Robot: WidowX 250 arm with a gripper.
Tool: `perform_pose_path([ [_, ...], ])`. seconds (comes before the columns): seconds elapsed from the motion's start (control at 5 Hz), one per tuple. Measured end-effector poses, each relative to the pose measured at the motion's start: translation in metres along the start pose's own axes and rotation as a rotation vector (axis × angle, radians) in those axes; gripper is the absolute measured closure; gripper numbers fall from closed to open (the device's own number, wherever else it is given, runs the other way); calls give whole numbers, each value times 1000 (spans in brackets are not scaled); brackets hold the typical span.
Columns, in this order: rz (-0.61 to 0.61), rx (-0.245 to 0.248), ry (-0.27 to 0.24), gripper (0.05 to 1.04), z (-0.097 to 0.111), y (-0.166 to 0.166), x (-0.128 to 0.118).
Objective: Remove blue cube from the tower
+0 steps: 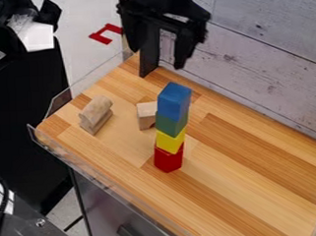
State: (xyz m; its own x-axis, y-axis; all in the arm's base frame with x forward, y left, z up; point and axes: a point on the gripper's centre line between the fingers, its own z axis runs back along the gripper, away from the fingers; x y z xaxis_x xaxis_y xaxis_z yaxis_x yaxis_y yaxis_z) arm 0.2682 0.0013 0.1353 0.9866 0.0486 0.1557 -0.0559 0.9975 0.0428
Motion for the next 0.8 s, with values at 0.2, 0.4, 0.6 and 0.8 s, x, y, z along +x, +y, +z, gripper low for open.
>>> perform_pose_path([
  [0.2, 1, -16, 16, 86, -2, -6, -7],
  [0.4, 9, -29, 29, 86, -3, -8, -9],
  [0.6, 11, -10, 125, 86, -26, -9, -7],
  [0.8, 16, -26, 160, 86, -36, -10, -4],
])
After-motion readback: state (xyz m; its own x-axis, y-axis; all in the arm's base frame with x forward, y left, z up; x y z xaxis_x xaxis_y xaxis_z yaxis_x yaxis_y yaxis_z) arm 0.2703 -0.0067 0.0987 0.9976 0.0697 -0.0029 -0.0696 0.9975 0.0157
